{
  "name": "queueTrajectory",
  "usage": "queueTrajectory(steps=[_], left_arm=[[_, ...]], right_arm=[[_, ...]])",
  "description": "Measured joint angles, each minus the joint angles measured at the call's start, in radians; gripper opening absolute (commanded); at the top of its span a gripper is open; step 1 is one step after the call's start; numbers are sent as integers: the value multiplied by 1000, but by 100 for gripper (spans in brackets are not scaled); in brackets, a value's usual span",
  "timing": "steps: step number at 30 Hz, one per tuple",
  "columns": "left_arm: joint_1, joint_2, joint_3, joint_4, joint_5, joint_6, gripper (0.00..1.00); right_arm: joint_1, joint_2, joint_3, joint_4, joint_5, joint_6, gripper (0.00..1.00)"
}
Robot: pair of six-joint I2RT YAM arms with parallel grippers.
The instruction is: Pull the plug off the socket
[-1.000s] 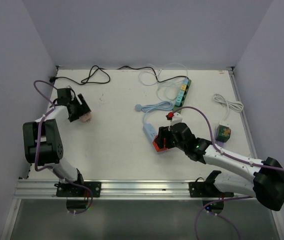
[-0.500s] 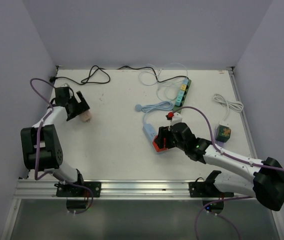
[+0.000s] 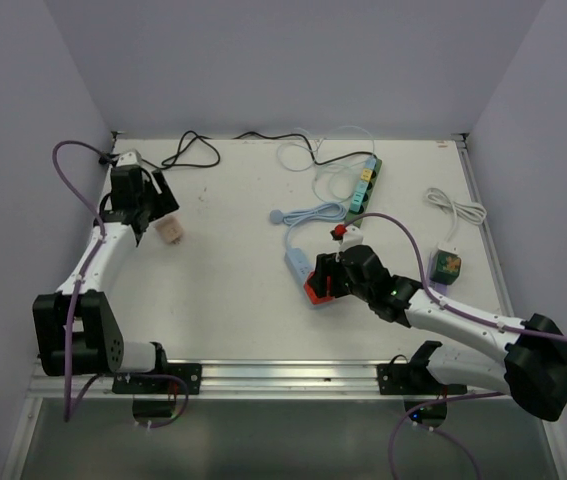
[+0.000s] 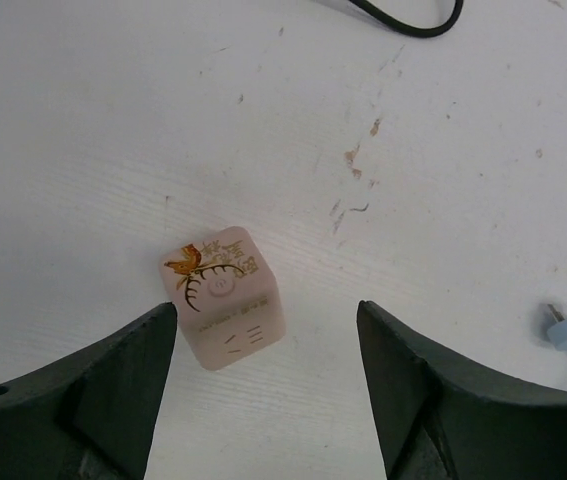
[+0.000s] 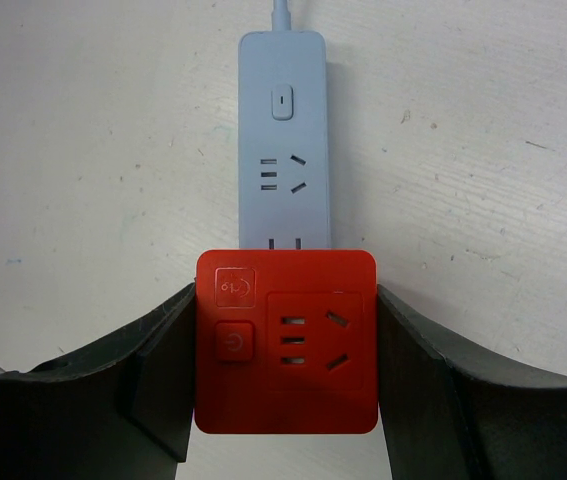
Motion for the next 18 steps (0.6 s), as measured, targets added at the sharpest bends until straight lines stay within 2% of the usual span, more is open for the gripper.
queueTrajectory(steps=[7,18], left_arm=[[-142,-95,-19,5,-37,31,59],[-151,-11,-29,1,-13,35,59]], right_arm=[[0,4,0,2,2,1,0],[0,26,2,16,5,3,0]])
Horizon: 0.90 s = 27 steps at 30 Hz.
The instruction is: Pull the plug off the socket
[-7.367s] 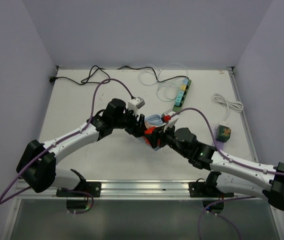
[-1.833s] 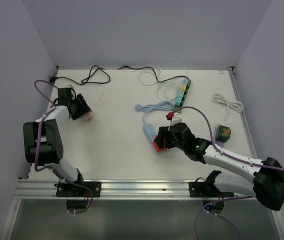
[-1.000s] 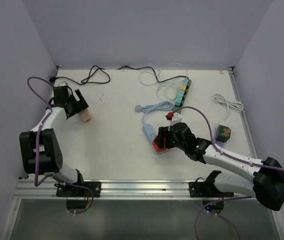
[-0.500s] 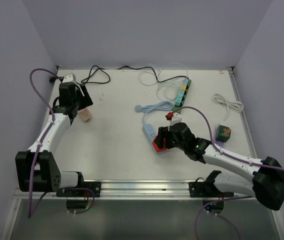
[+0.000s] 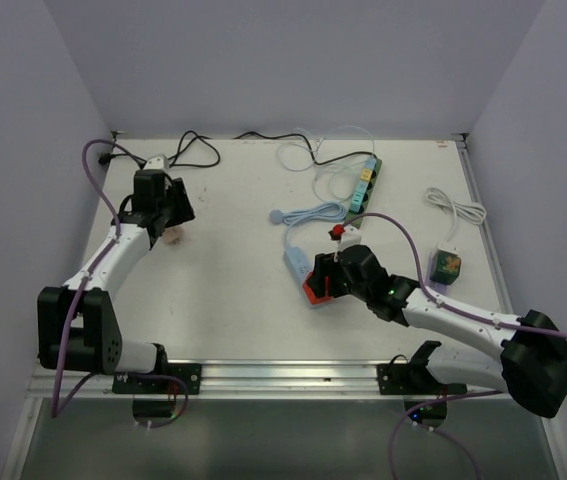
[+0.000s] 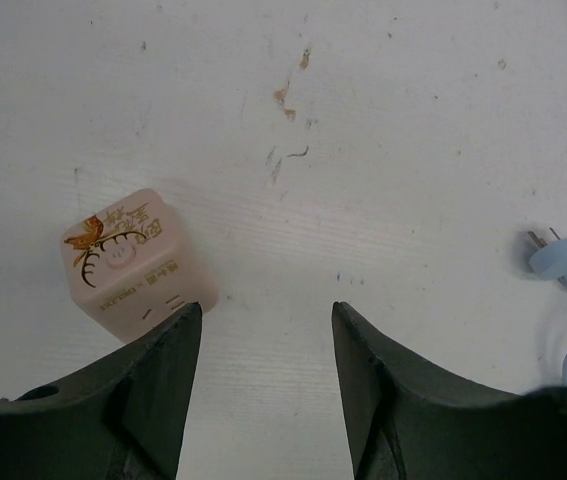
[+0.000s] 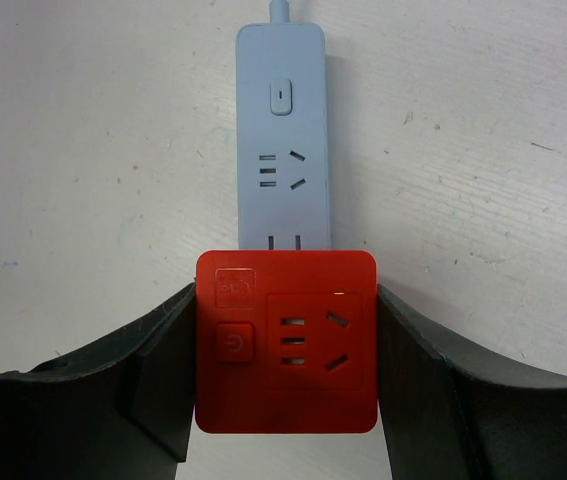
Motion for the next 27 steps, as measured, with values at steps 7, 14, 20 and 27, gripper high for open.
queueTrajectory(steps=[7,14,20,27], left_arm=[[0,79,9,-4,1,0,60],[45,159,27,-6,27,-2,62],[126,167,55,14,76,-5,64],[139,143,55,46,145,-16,67]], right_arm=[[0,0,0,1,4,-1,0],[0,5,0,2,8,-5,0],[0,11,3,3,8,-11,0],[0,13,4,8,7,-13,0]])
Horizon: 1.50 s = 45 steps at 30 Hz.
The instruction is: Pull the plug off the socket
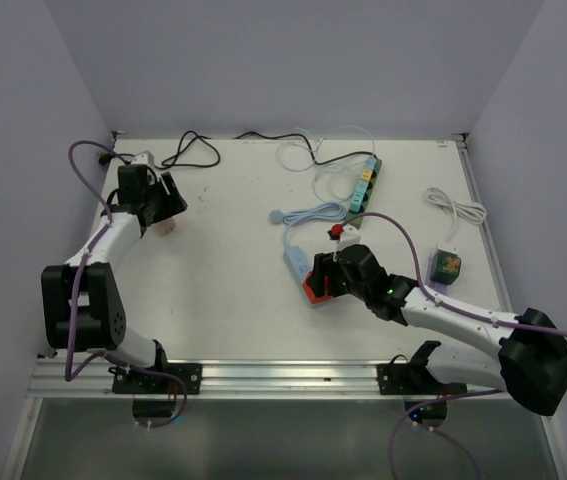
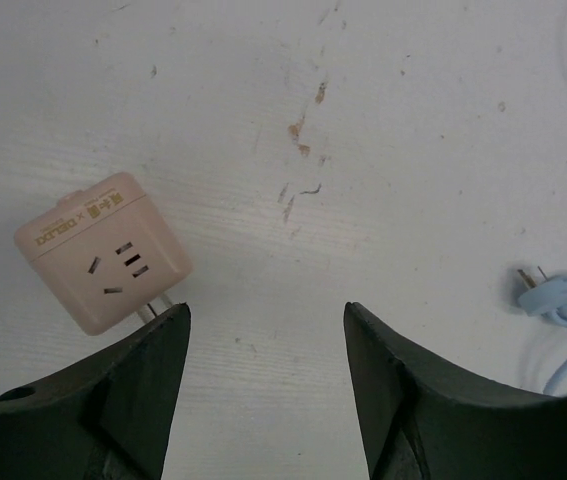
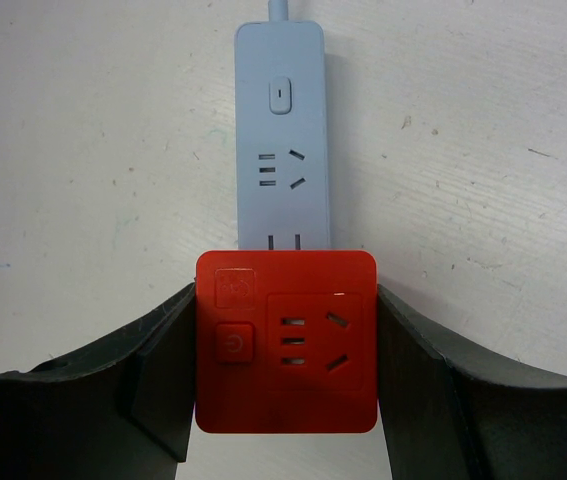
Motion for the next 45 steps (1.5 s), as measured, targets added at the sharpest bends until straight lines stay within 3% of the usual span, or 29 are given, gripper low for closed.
queueTrajectory(steps=[3,9,13,23,38,43,45], left_arm=[[-23,-29,-7,24,41,-1,68],[-199,-82,-37,90,148,4,69],[-255,-88,-87,116,232,-12,70],[-520,-81,-150,135,241,-98,71],[-615,-106,-302,237,167,-251,77],[-647,-69,-301,313,145,-299,67],[-651,-51,-301,327,128,-315,45]], right_arm=[[0,-1,0,1,-9,-14,0],[-6,-19,0,7,-73,-34,0],[-6,-27,0,21,-115,-26,0],[-3,13,0,108,-167,64,0],[14,-62,-39,175,-163,164,0],[49,-62,-58,201,-148,195,0],[63,-62,-64,208,-122,205,0]])
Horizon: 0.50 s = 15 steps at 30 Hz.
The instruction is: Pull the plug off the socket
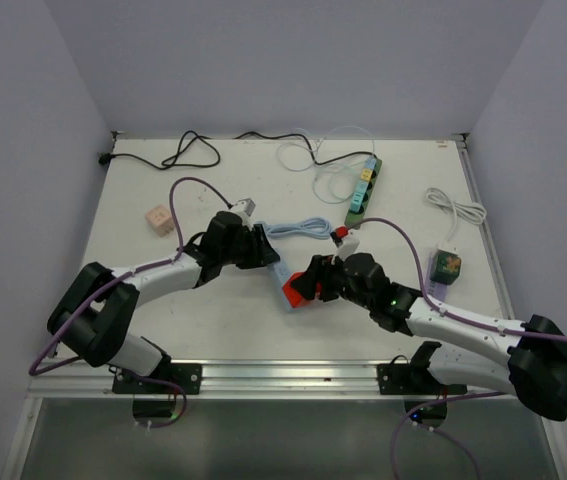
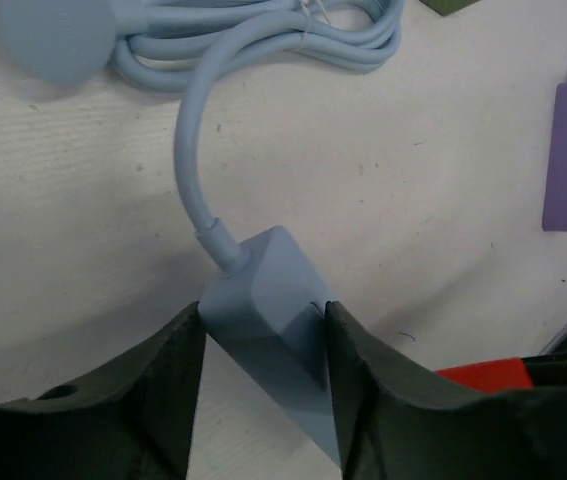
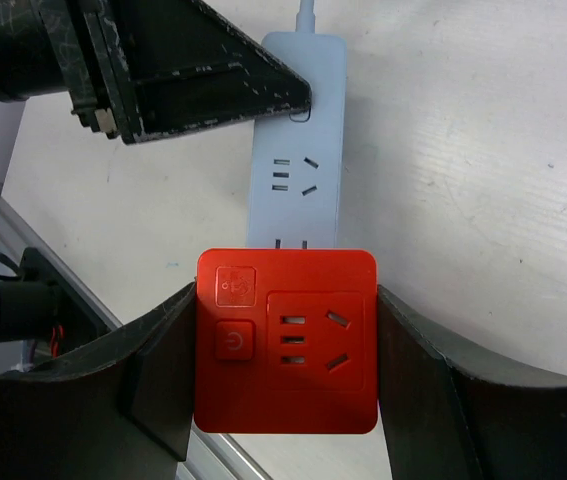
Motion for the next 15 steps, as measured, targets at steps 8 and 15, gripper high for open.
queueTrajectory(steps=[8,15], left_arm=[[-18,11,8,112,-50,-116,0],[-38,-11,8,115,-72,-108,0]], right_arm=[[37,-3,-21,-32,49,36,0],[43,-117,-63,-48,92,40,0]])
